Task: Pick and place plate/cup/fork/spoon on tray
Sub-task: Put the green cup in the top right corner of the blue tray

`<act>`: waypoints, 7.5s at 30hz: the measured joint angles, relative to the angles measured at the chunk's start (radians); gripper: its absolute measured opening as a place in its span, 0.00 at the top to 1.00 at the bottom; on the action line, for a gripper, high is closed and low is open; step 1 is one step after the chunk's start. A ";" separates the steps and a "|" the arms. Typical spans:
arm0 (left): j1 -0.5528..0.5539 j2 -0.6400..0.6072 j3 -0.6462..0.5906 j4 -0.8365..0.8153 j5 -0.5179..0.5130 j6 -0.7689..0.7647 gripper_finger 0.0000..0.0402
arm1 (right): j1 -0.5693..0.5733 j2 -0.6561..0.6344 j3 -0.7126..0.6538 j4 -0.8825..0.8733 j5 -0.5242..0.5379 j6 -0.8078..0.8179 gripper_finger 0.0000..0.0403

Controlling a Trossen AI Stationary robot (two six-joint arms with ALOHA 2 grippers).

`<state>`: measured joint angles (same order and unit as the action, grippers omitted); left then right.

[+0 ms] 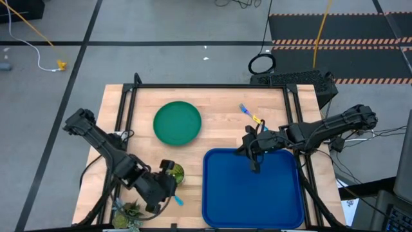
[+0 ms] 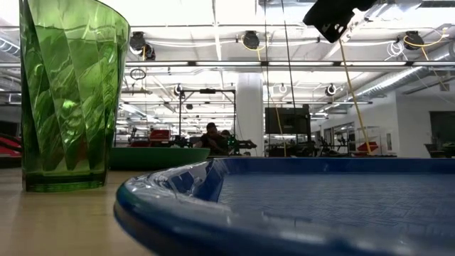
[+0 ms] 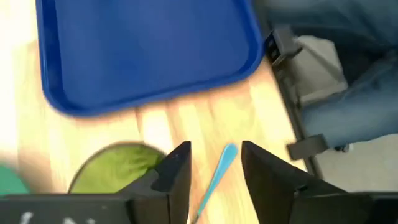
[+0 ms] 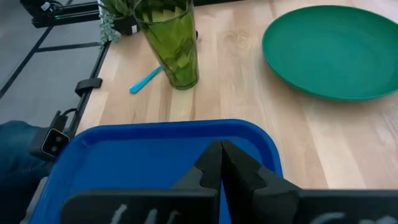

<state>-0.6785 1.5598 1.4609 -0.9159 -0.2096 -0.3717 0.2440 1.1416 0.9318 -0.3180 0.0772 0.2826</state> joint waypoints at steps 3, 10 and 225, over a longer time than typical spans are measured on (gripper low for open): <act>0.001 0.011 0.001 -0.051 0.000 -0.042 0.60 | 0.000 0.000 0.000 0.000 0.000 -0.018 1.00; 0.002 0.041 -0.013 -0.105 0.021 -0.084 0.59 | 0.000 0.000 0.000 0.009 0.000 -0.062 1.00; 0.223 0.057 0.143 0.054 -0.678 -0.219 0.31 | 0.588 0.087 0.360 -1.252 0.188 1.047 1.00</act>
<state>-0.4557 1.6169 1.6043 -0.8623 -0.8879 -0.5907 0.8321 1.2285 1.2915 -1.5704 0.2654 1.3298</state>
